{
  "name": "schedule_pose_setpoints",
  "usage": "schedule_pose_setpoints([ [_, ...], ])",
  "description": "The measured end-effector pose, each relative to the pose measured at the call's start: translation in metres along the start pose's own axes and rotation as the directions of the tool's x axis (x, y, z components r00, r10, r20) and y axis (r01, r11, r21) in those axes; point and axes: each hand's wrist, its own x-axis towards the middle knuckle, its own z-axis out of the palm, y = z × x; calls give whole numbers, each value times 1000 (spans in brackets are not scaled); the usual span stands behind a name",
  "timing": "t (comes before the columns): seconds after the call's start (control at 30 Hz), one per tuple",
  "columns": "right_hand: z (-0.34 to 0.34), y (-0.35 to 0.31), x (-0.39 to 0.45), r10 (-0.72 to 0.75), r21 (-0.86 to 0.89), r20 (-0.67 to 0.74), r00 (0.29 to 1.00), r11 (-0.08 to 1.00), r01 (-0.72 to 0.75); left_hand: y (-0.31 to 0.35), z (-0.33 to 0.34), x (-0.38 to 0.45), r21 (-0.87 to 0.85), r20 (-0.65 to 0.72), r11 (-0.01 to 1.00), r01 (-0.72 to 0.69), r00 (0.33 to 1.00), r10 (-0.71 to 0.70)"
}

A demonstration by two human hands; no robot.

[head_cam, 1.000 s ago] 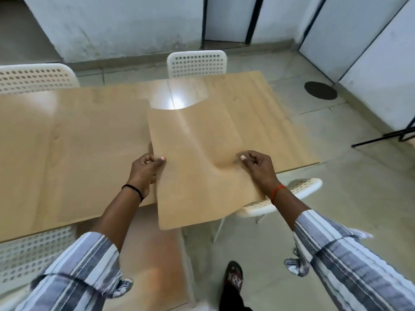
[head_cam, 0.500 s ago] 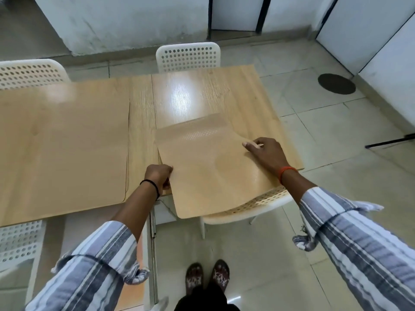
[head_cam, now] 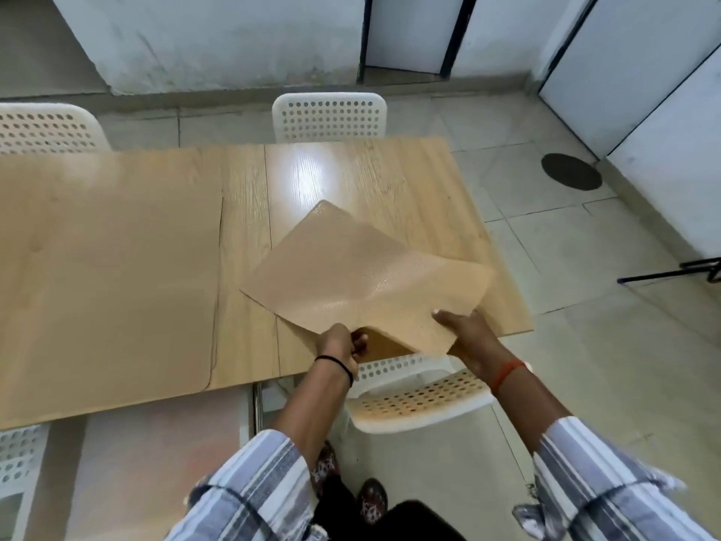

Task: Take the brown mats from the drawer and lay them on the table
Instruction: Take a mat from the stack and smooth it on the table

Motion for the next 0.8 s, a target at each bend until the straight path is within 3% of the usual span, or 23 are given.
schedule_pose_setpoints([
  [0.07, 2, -1, 3, -16, -92, -166, 986, 996, 1, -2, -1, -2, 147, 90, 989, 10, 996, -23],
  [0.17, -15, -13, 12, -75, -283, -157, 985, 959, 28, 12, -10, -10, 460, 179, 877, -138, 982, 61],
  [0.23, -30, -21, 18, -110, -446, -130, 985, 894, 41, 23, -16, -10, 677, 256, 674, -295, 953, 161],
  [0.3, -41, -31, 23, -144, -553, -131, 981, 832, 48, 31, -18, -6, 790, 326, 448, -419, 906, 272],
  [0.4, -55, -45, 36, -176, -676, -113, 978, 735, 54, 36, -17, 6, 820, 435, 156, -551, 777, 456],
  [0.47, -64, -53, 46, -185, -739, -143, 972, 673, 19, 37, -14, 20, 813, 540, -84, -577, 690, 482],
  [0.6, -74, -62, 65, -314, -860, -196, 929, 510, -9, 31, -15, 49, 805, 570, -407, -432, 755, 325],
  [0.67, -76, -63, 71, -391, -894, -174, 904, 447, 21, 22, -15, 58, 802, 535, -474, -363, 790, 301],
  [0.73, -75, -59, 77, -447, -907, -117, 887, 411, 88, 15, -11, 61, 820, 505, -463, -335, 806, 310],
  [0.8, -71, -50, 83, -476, -949, -18, 879, 284, 134, 14, -6, 61, 840, 484, -436, -323, 809, 334],
])
